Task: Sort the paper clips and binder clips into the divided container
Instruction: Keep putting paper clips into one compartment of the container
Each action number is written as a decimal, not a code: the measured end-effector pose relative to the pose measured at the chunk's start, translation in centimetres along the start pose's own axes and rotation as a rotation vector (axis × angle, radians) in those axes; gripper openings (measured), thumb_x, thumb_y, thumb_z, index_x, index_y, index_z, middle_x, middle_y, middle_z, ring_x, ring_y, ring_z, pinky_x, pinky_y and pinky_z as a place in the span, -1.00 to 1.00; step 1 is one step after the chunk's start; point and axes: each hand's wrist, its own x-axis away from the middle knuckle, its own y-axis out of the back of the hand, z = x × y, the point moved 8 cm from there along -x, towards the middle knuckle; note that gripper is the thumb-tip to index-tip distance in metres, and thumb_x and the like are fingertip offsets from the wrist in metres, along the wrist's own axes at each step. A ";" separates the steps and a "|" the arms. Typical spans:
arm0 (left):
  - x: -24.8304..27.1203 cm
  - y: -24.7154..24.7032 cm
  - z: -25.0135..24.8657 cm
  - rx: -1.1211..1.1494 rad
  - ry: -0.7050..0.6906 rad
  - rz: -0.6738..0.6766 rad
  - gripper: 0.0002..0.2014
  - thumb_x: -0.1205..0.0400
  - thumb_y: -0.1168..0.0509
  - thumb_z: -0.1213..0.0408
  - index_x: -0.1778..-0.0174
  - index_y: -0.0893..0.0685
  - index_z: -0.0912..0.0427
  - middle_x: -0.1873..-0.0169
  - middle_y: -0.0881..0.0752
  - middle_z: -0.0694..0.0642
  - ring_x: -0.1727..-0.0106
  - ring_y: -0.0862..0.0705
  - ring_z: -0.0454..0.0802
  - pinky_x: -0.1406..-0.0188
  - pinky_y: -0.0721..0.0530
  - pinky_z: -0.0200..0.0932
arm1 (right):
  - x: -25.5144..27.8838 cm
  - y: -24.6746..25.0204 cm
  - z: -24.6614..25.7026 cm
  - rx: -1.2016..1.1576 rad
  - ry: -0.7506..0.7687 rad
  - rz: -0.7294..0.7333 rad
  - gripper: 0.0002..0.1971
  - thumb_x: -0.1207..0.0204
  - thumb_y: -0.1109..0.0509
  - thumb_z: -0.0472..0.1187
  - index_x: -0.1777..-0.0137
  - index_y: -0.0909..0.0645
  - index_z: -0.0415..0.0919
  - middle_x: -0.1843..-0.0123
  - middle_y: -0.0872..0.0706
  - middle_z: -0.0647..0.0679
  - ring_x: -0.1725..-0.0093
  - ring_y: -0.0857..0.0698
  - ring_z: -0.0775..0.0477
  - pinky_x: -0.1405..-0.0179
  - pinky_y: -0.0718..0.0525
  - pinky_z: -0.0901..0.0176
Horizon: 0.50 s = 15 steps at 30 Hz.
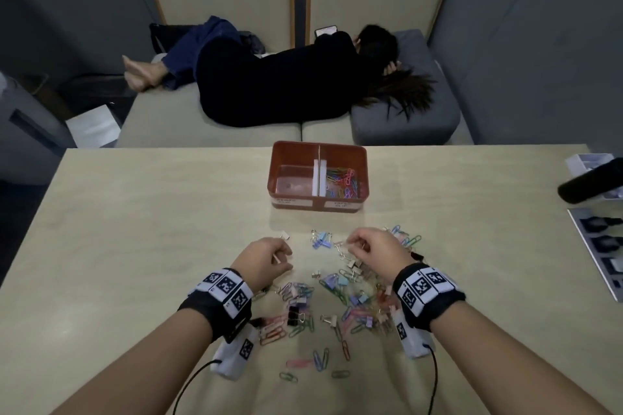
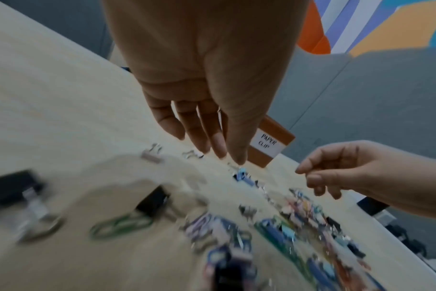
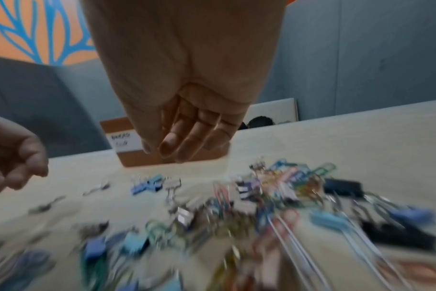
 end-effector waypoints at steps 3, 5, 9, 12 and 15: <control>1.9 -2.2 2.0 -0.012 0.065 0.049 -0.83 -0.51 -0.44 0.19 0.01 -0.67 0.06 0.17 -0.72 -0.04 0.14 -0.66 -0.07 0.10 -0.62 -0.23 | 2.3 -2.8 -1.9 0.033 -0.075 0.094 -0.88 -0.55 -0.37 -0.18 -0.04 -0.68 -0.05 0.15 -0.69 0.10 0.16 -0.68 0.09 0.19 -0.63 0.31; 3.0 -3.3 3.0 -0.017 0.089 0.063 -0.86 -0.50 -0.45 0.19 0.09 -0.64 0.01 0.21 -0.70 -0.07 0.13 -0.67 -0.06 0.09 -0.63 -0.22 | 3.7 -4.2 -3.1 0.047 -0.115 0.134 -0.90 -0.51 -0.42 -0.16 -0.01 -0.67 -0.04 0.15 -0.70 0.08 0.14 -0.69 0.05 0.09 -0.71 0.16; 4.7 -5.1 4.3 -0.042 0.144 0.089 -0.81 -0.46 -0.47 0.20 0.16 -0.57 0.01 0.28 -0.63 -0.12 0.17 -0.62 -0.09 0.10 -0.59 -0.23 | 5.4 -6.3 -3.7 0.115 -0.110 0.173 -0.86 -0.47 -0.45 -0.06 0.02 -0.64 -0.03 0.16 -0.66 0.11 0.12 -0.68 0.03 0.07 -0.68 0.13; 5.6 -6.1 5.1 -0.052 0.164 0.083 -0.76 -0.41 -0.51 0.16 0.20 -0.54 -0.04 0.26 -0.59 -0.12 0.18 -0.61 -0.09 0.10 -0.62 -0.19 | 5.6 -7.0 -2.9 0.196 -0.072 0.125 -0.80 -0.48 -0.42 -0.01 -0.06 -0.64 -0.03 0.11 -0.58 0.12 0.05 -0.63 0.03 0.01 -0.59 0.17; 6.1 -6.5 5.5 -0.150 0.160 0.049 -0.74 -0.40 -0.50 0.11 0.18 -0.52 -0.08 0.11 -0.60 -0.07 0.05 -0.60 -0.06 0.02 -0.59 -0.18 | 5.0 -7.1 -2.3 0.251 -0.090 0.042 -0.73 -0.49 -0.40 0.07 -0.12 -0.62 0.00 0.05 -0.54 0.10 -0.04 -0.61 0.00 -0.12 -0.56 0.11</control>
